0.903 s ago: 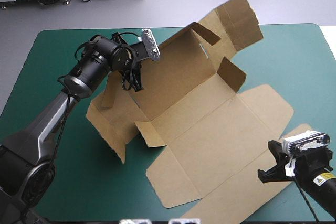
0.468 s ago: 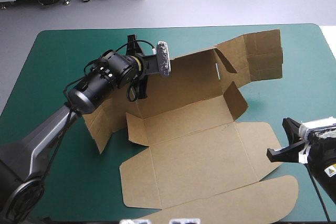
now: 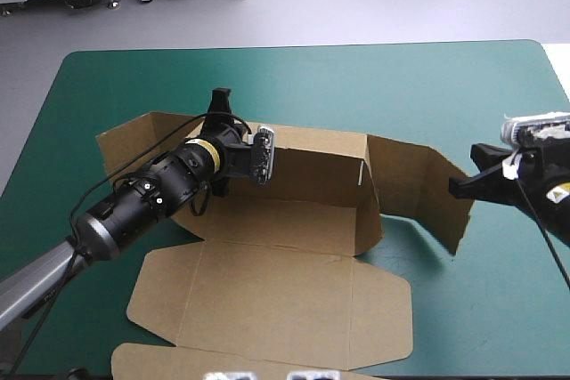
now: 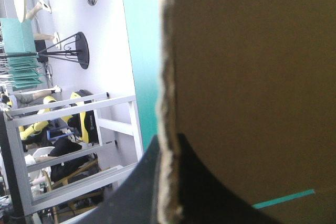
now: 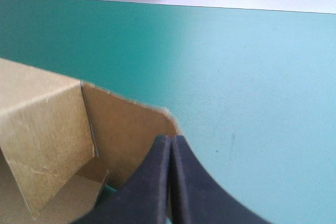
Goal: Fold the box
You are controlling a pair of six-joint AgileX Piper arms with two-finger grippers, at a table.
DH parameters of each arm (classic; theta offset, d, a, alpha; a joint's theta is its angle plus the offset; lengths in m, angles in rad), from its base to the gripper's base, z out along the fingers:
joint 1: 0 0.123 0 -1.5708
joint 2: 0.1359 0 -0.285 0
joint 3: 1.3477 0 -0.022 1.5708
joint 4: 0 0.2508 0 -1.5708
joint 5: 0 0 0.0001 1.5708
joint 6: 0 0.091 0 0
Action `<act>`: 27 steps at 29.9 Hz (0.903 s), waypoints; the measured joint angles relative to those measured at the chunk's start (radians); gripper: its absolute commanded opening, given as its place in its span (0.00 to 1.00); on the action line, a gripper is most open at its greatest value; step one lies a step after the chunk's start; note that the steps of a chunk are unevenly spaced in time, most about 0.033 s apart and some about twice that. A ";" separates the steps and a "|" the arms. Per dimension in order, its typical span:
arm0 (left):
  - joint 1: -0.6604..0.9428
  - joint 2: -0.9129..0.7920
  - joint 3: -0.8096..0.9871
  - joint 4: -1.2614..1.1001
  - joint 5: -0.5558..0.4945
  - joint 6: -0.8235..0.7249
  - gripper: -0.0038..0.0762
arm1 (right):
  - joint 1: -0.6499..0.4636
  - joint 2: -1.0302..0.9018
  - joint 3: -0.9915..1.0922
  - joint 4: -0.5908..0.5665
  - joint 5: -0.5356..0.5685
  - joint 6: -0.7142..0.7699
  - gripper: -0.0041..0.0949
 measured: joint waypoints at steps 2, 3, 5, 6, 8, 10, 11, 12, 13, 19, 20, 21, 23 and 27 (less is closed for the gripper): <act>0.000 0.000 0.013 0.047 -0.032 -0.049 0.04 | 0.000 0.049 -0.041 0.003 0.001 0.000 0.02; 0.000 0.000 0.015 0.067 -0.047 -0.076 0.04 | 0.000 0.077 -0.063 0.003 0.004 0.001 0.02; 0.000 0.000 0.016 0.105 -0.064 -0.131 0.04 | 0.000 0.127 -0.109 0.018 0.022 -0.002 0.02; 0.000 0.001 0.016 0.129 -0.065 -0.167 0.04 | 0.000 0.156 -0.133 0.028 0.039 -0.004 0.02; -0.002 0.004 0.016 0.179 -0.059 -0.239 0.04 | 0.000 0.213 -0.176 0.043 0.075 -0.006 0.02; -0.014 0.014 0.016 0.250 -0.033 -0.317 0.04 | 0.001 0.269 -0.223 0.061 0.099 -0.010 0.02; -0.024 0.020 0.016 0.289 -0.017 -0.349 0.04 | 0.001 0.290 -0.242 0.069 0.106 -0.013 0.02; -0.039 0.027 0.016 0.330 0.004 -0.391 0.04 | 0.001 0.317 -0.266 0.080 0.112 -0.016 0.02; -0.057 0.035 0.016 0.371 0.028 -0.445 0.04 | 0.001 0.342 -0.291 0.090 0.120 -0.022 0.02; -0.184 0.083 0.016 0.626 0.192 -0.726 0.04 | 0.001 0.479 -0.436 0.129 0.204 -0.042 0.02; -0.200 0.089 0.016 0.651 0.215 -0.762 0.04 | 0.001 0.496 -0.454 0.129 0.217 -0.042 0.02; -0.217 0.093 0.016 0.674 0.240 -0.798 0.04 | 0.001 0.516 -0.475 0.130 0.233 -0.042 0.02; -0.237 0.098 0.016 0.692 0.273 -0.841 0.04 | 0.001 0.553 -0.510 0.132 0.248 -0.036 0.03; -0.241 0.098 0.016 0.702 0.323 -0.867 0.04 | 0.010 0.619 -0.569 0.130 0.267 -0.013 0.03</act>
